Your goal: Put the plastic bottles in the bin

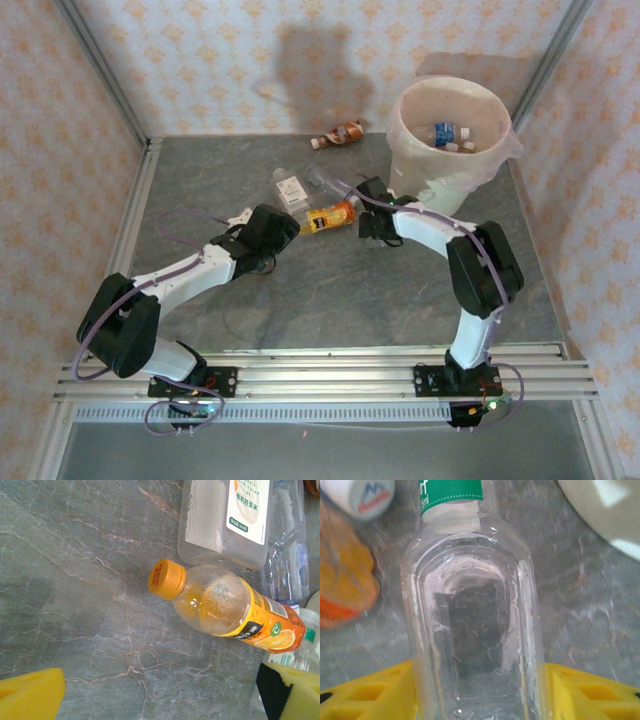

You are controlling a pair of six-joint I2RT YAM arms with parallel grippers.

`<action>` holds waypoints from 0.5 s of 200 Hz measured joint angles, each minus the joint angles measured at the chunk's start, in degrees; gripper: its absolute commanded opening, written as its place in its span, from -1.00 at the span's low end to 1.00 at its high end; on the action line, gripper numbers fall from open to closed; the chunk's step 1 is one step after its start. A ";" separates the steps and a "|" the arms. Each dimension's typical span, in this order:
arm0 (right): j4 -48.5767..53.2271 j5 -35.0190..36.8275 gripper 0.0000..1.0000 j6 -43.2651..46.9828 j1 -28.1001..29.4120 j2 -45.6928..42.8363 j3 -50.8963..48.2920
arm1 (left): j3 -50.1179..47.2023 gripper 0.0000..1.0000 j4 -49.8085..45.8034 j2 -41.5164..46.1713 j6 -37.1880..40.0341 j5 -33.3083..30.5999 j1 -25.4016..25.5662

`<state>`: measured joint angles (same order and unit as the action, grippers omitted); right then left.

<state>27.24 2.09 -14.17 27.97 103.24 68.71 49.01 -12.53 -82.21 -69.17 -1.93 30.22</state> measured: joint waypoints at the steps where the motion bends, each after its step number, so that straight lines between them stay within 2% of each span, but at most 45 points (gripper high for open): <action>1: 0.04 -0.07 0.25 0.00 0.00 -0.17 -0.15 | 0.00 1.00 0.00 0.00 0.00 0.00 0.00; 22: 1.27 -1.53 0.36 -0.07 0.13 -3.87 -3.63 | 0.00 1.00 0.02 0.00 -0.02 0.02 0.00; 40: 2.19 -1.92 0.62 -0.04 0.39 -5.97 -5.33 | 0.00 1.00 0.04 -0.04 -0.02 0.04 0.00; 56: 2.38 -1.81 0.75 -0.28 0.57 -6.62 -5.73 | 0.00 1.00 0.11 -0.28 -0.02 0.09 0.00; 100: 2.27 -0.15 0.78 0.96 0.59 -3.85 -3.04 | 0.00 1.00 0.26 -0.87 -0.02 0.59 0.00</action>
<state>29.52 1.93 -13.21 28.56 99.39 65.67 49.01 -12.27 -83.09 -69.19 -1.34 30.22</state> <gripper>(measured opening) 0.890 0.999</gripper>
